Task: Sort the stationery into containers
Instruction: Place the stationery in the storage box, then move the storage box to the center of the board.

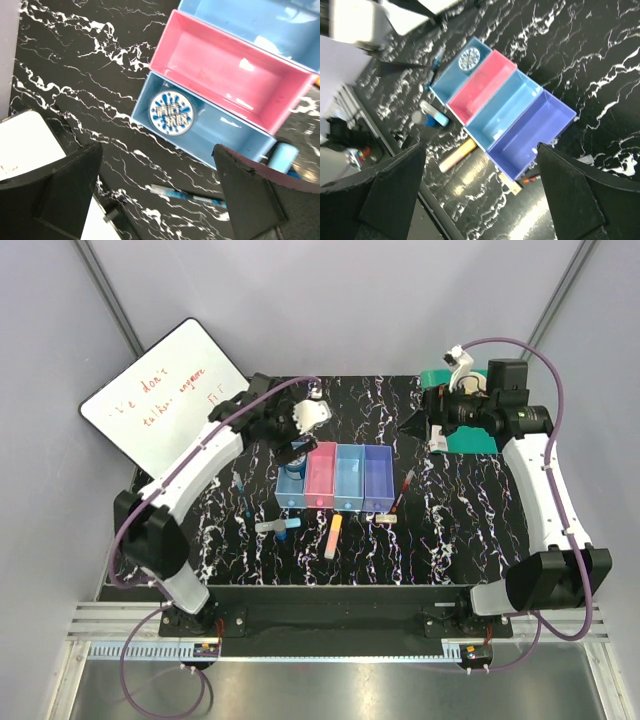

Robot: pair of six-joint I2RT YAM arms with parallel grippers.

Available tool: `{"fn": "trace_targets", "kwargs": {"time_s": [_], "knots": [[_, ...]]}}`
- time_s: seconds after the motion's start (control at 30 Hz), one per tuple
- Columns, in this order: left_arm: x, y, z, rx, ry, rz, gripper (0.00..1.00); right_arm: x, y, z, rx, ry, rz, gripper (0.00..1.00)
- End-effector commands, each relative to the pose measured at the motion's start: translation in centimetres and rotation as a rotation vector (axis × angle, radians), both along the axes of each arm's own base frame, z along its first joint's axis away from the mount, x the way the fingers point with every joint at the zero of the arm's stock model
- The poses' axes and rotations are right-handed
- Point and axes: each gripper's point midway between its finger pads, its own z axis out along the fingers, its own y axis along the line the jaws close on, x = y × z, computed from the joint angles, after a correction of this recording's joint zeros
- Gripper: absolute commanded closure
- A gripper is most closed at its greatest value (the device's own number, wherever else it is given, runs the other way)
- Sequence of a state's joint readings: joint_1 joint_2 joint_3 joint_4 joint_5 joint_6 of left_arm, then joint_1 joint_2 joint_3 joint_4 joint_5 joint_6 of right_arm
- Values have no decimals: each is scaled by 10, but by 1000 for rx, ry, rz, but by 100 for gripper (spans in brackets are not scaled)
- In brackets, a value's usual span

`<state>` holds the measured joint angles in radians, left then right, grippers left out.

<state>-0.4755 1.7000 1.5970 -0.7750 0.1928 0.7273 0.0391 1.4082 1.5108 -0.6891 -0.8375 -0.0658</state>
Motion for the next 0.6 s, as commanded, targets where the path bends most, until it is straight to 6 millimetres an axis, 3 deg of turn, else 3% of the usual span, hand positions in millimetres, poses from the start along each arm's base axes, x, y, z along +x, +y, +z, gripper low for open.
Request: {"fn": "trace_targets", "kwargs": {"time_s": [0.0,0.07,0.2,0.3,0.4,0.57], "knots": [[-46,-1,14,-77,34,-85,1,-14,8,-20,-162,-32,90,0],[-62,4,20,-53,-18,-172,1,-21,13,-31,-269,-101,167,0],[-93,10,-3,-6,14,-315,1,-50,32,-54,-402,-151,378,0],[-113,12,-21,45,55,-416,1,-62,38,-68,-465,-150,478,0],[-122,17,-42,129,60,-496,1,-67,37,-86,-539,-151,541,0],[-116,13,-62,173,59,-531,1,-73,38,-117,-680,-184,653,0]]}}
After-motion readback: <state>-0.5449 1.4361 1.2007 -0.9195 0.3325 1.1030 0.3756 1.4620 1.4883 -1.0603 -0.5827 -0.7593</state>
